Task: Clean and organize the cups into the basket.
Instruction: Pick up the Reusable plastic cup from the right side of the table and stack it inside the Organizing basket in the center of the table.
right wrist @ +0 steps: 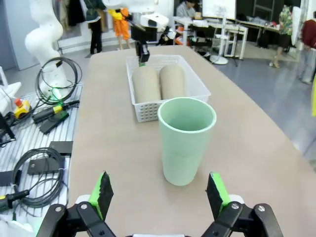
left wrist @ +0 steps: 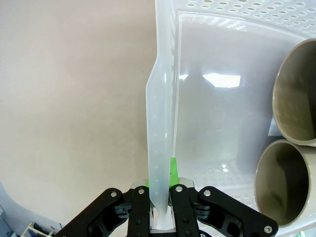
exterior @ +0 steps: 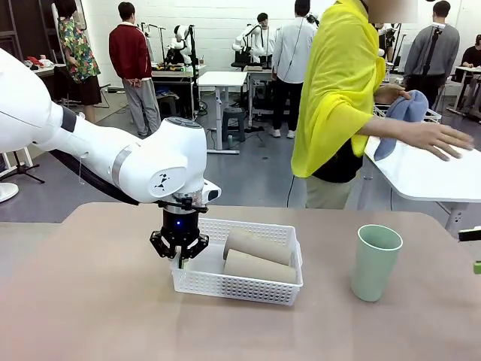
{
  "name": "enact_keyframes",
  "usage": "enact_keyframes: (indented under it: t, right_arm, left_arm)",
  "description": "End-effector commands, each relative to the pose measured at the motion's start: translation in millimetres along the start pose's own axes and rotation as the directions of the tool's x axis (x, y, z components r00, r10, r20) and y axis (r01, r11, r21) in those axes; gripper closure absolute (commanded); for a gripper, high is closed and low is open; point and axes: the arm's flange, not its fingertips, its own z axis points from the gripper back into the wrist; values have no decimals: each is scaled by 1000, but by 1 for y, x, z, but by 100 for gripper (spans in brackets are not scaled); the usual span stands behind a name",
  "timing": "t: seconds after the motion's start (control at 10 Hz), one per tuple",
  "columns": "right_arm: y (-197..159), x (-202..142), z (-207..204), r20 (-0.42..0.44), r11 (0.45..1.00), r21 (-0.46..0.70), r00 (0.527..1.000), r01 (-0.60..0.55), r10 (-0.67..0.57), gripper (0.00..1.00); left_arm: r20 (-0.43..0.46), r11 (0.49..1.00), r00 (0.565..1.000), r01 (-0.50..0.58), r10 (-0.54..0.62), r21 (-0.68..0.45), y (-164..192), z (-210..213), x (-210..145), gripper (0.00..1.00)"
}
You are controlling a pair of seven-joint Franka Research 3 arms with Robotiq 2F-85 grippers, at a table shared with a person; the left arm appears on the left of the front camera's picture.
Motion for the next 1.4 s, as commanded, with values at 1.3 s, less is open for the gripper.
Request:
enact_keyframes:
  t: [1.3]
  right_arm:
    - [-68,-69,-126,-130,989,112,988,92,-77,0]
  left_arm:
    - [-7,1000,1000,8,-8,9,2,-4,-1,100]
